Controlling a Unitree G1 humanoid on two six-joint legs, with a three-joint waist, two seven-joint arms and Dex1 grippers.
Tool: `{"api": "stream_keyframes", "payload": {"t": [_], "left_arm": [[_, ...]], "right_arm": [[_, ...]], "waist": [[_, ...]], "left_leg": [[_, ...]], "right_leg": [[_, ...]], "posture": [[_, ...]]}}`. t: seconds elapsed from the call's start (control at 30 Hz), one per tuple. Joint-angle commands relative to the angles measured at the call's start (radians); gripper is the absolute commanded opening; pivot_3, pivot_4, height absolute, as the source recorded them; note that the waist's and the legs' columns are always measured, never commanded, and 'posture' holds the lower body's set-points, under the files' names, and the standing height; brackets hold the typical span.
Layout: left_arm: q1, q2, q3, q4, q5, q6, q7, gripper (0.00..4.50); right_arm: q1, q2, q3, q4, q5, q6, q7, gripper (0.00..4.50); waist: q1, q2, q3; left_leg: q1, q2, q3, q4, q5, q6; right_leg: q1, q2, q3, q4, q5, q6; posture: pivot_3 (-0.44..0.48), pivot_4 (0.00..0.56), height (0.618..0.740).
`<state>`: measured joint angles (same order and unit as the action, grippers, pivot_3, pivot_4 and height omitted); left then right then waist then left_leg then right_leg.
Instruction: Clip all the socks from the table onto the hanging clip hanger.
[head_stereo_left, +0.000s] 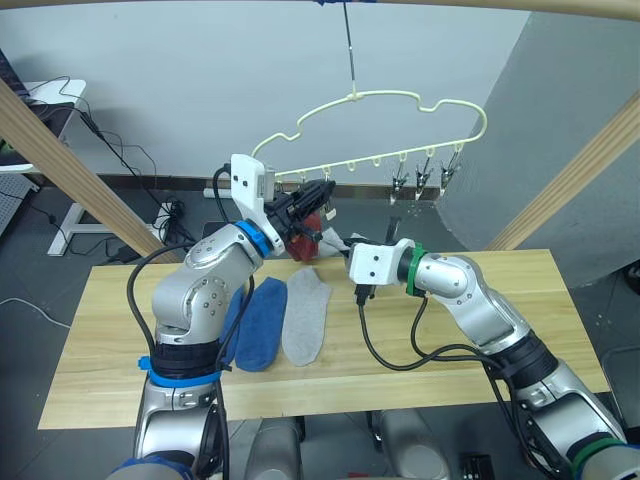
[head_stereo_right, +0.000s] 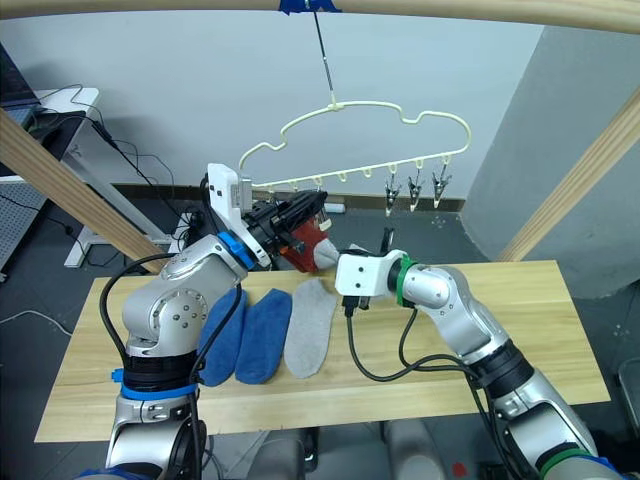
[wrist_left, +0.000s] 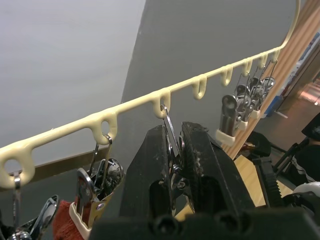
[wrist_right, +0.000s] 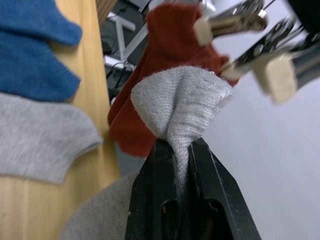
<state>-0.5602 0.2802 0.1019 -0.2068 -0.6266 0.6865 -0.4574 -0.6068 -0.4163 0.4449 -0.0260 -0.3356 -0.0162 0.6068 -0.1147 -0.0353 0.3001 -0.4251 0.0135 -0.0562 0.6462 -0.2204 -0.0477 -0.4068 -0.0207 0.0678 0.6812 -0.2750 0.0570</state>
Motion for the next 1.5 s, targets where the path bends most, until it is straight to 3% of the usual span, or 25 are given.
{"api": "stream_keyframes", "payload": {"t": [0.03,0.83,1.1,1.23,1.5], "left_arm": [[0.0,0.005,-0.002,-0.057,-0.014,-0.016,-0.018,0.12],[0.039,0.018,-0.008,-0.069,-0.019,0.006,-0.02,0.12],[0.062,0.046,-0.011,-0.077,-0.025,0.013,-0.045,2.47],[0.08,0.061,-0.011,-0.079,-0.017,0.006,-0.053,2.47],[0.093,0.078,-0.018,-0.083,-0.002,-0.007,-0.055,2.49]], "right_arm": [[-0.024,0.004,-0.032,-0.004,-0.013,-0.043,-0.024,0.0],[-0.081,0.078,-0.073,0.067,-0.007,-0.069,-0.077,0.0],[-0.081,0.099,-0.081,0.065,0.008,-0.051,-0.065,0.0],[-0.065,0.106,-0.072,0.055,0.045,-0.023,-0.016,0.0],[-0.021,0.102,-0.062,-0.013,0.072,0.045,0.055,2.56]], "waist": [[0.0,0.0,0.0],[0.0,0.0,0.0],[0.0,0.0,0.0],[0.0,0.0,0.0],[0.0,0.0,0.0]], "left_leg": [[0.0,0.0,0.0,0.0,0.0,0.0],[0.0,0.0,0.0,0.0,0.0,0.0],[0.0,0.0,0.0,0.0,0.0,0.0],[0.0,0.0,0.0,0.0,0.0,0.0],[0.0,0.001,0.0,0.0,0.0,0.0]], "right_leg": [[0.0,0.0,0.0,0.0,0.0,0.0],[0.0,0.0,0.0,0.0,0.0,0.0],[0.0,0.0,0.0,0.0,0.0,0.0],[0.0,0.0,0.0,0.0,0.0,0.0],[0.0,-0.001,0.0,0.0,0.0,0.0]], "posture": [[-0.197,0.287,0.74],[-0.196,0.285,0.74],[-0.191,0.28,0.74],[-0.191,0.275,0.74],[-0.191,0.271,0.74]]}}
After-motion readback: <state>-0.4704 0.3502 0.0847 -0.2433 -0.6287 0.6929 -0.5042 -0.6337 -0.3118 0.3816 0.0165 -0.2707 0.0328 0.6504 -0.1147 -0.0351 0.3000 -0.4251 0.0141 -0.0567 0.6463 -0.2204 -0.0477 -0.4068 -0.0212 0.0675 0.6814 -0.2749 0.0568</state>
